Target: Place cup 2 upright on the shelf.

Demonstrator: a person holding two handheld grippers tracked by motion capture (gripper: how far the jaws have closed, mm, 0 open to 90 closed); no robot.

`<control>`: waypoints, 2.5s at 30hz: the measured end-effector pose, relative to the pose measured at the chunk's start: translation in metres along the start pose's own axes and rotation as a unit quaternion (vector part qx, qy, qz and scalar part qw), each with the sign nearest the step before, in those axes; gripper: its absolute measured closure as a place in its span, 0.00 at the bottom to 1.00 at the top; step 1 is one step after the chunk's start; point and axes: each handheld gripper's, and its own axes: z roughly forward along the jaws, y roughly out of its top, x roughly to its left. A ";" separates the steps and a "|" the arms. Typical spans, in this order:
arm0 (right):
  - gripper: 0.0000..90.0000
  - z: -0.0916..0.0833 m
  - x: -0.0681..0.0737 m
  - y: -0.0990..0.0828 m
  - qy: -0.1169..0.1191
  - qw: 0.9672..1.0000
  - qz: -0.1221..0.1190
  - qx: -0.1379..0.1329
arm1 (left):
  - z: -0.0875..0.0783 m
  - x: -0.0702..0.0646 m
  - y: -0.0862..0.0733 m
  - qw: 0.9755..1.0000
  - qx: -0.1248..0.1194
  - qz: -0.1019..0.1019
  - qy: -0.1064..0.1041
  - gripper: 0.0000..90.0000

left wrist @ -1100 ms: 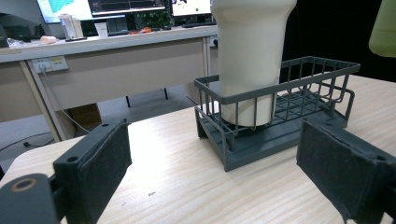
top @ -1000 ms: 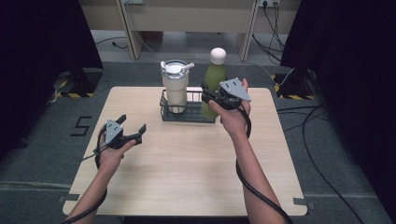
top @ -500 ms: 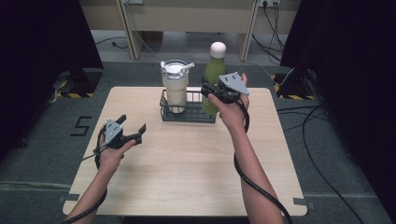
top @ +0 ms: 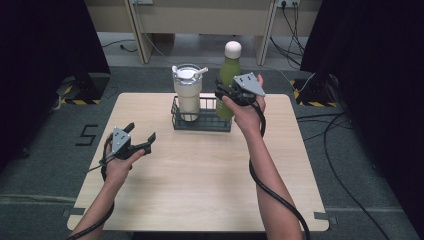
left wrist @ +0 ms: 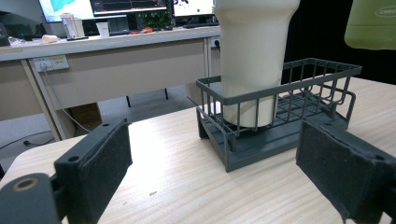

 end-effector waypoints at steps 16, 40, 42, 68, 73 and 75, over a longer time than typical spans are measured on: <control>0.26 0.023 -0.001 0.003 -0.010 1.000 0.005 0.012 | 0.000 0.001 -0.001 1.000 0.001 -0.003 0.001 0.11; 0.26 0.048 -0.004 -0.003 -0.024 0.999 0.001 0.032 | -0.001 0.004 -0.003 1.000 0.005 -0.006 0.005 0.11; 0.26 0.049 -0.004 -0.004 -0.024 0.999 0.001 0.033 | -0.001 0.004 -0.004 1.000 0.005 -0.007 0.005 0.11; 0.26 0.069 0.000 -0.015 -0.026 0.998 0.001 0.053 | -0.001 0.003 -0.004 1.000 0.005 -0.009 0.004 0.11; 0.26 0.074 0.001 -0.019 -0.024 0.998 0.000 0.060 | -0.001 0.004 -0.004 1.000 0.005 -0.009 0.005 0.11; 0.26 0.074 0.001 -0.019 -0.023 0.998 -0.001 0.061 | -0.001 0.004 -0.004 1.000 0.005 -0.009 0.005 0.11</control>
